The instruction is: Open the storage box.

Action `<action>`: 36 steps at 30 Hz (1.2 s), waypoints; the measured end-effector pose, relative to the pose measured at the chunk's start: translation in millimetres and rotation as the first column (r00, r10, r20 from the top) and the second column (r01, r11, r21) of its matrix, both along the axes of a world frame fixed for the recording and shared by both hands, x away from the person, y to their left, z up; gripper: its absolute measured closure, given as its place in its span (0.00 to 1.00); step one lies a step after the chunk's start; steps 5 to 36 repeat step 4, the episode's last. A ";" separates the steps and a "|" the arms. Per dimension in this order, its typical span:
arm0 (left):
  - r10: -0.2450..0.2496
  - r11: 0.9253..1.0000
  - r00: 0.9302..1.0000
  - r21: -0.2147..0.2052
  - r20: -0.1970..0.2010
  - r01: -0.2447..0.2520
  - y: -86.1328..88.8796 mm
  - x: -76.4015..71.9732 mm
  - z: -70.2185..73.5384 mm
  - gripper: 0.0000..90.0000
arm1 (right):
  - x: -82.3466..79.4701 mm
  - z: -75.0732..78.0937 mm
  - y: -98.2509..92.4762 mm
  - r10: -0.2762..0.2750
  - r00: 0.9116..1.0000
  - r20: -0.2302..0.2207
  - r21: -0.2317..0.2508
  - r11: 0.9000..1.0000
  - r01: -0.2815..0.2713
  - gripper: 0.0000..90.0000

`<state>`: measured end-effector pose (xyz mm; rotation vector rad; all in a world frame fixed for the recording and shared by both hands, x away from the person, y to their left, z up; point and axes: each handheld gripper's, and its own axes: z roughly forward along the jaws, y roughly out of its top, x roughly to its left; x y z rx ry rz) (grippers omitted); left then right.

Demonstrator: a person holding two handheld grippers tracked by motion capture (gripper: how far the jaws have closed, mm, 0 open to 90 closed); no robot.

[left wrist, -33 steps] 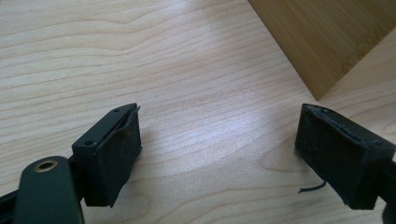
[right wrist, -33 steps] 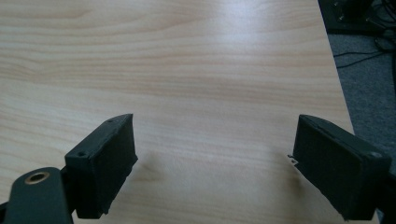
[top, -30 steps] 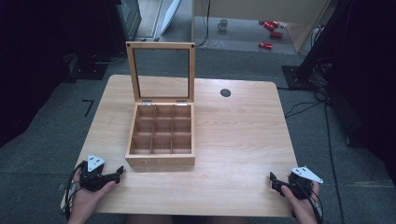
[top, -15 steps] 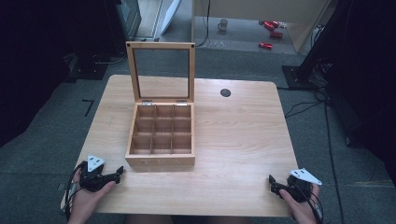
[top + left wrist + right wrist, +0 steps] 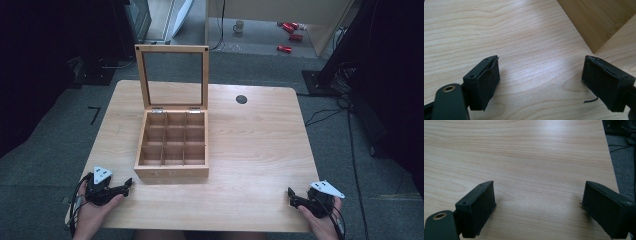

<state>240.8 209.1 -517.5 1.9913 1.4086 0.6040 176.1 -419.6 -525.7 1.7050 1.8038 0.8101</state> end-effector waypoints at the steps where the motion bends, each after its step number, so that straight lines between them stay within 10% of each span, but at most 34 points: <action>1: -0.001 1.000 1.000 0.000 -0.001 0.001 0.1 0.0 0.1 0.17 | 0.0 0.0 0.0 0.000 1.000 0.000 0.000 1.000 0.000 0.12; 36: -0.002 1.000 1.000 0.000 -0.001 0.002 0.1 0.1 0.0 0.17 | 0.6 -0.1 -0.4 -0.008 1.000 -0.004 0.001 1.000 0.008 0.09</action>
